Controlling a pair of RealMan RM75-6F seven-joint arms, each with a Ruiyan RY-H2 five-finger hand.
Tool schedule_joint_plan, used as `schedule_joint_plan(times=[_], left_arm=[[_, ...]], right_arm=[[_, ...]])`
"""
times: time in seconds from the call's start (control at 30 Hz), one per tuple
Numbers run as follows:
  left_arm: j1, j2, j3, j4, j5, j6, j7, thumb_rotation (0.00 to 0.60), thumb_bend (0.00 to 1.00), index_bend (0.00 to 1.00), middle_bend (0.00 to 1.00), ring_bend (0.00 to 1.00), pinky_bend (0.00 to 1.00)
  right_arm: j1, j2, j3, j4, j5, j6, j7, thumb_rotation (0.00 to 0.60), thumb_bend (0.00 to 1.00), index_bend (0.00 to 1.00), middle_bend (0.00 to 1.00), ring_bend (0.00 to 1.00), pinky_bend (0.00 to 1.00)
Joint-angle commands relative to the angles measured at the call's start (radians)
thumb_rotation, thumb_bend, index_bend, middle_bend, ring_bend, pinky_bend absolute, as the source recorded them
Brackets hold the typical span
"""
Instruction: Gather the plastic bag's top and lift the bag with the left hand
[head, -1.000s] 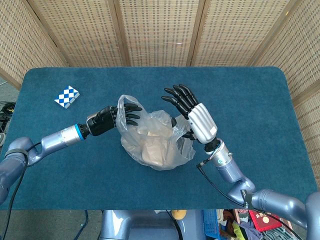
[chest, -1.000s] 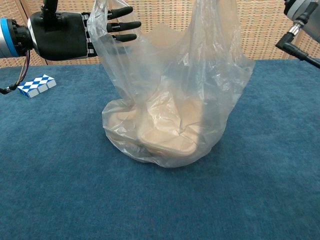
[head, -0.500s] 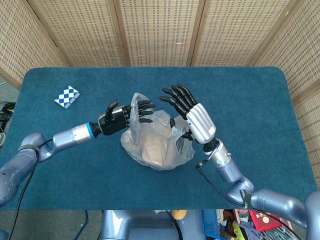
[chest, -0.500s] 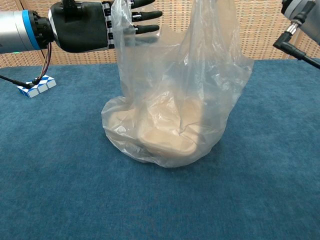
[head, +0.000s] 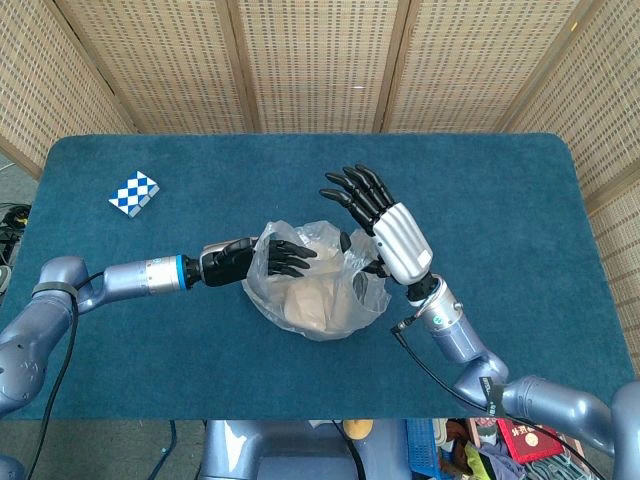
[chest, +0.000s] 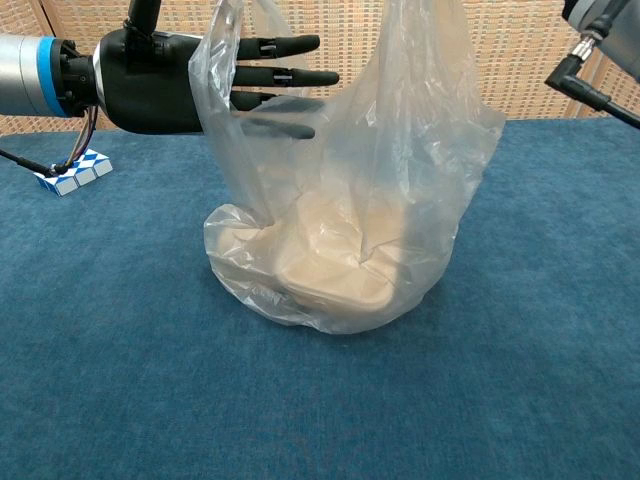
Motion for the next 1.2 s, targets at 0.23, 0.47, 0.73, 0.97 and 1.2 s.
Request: schedule_joint_plan(times=[0.23, 0.47, 0.73, 0.97, 1.2], left_arm=[[-0.017, -0.028, -0.018, -0.002, -0.028, 0.011, -0.021, 0.176, 0.12, 0.21, 0.1, 0.1, 0.08], [-0.029, -0.043, -0.015, -0.05, -0.03, -0.023, 0.085, 0.169, 0.13, 0.21, 0.1, 0.1, 0.07], [-0.02, -0.015, -0.043, -0.186, -0.074, -0.069, 0.251, 0.187, 0.13, 0.22, 0.1, 0.1, 0.07], [-0.028, 0.033, -0.061, -0.32, -0.077, -0.075, 0.42, 0.246, 0.13, 0.22, 0.1, 0.1, 0.07], [-0.023, 0.067, -0.092, -0.428, -0.109, -0.104, 0.552, 0.285, 0.13, 0.21, 0.09, 0.09, 0.07]], right_arm=[[-0.005, 0.005, 0.002, -0.014, 0.003, 0.006, -0.002, 0.6, 0.72, 0.15, 0.12, 0.0, 0.0], [-0.004, 0.009, 0.006, -0.019, 0.008, 0.002, -0.01, 0.6, 0.72, 0.15, 0.12, 0.0, 0.0], [-0.002, 0.018, 0.011, -0.035, 0.01, -0.003, -0.019, 0.6, 0.72, 0.15, 0.12, 0.0, 0.0], [0.002, 0.025, 0.017, -0.043, 0.019, -0.013, -0.027, 0.6, 0.72, 0.15, 0.12, 0.0, 0.0], [0.003, 0.03, 0.02, -0.044, 0.027, -0.02, -0.034, 0.6, 0.72, 0.15, 0.12, 0.0, 0.0]])
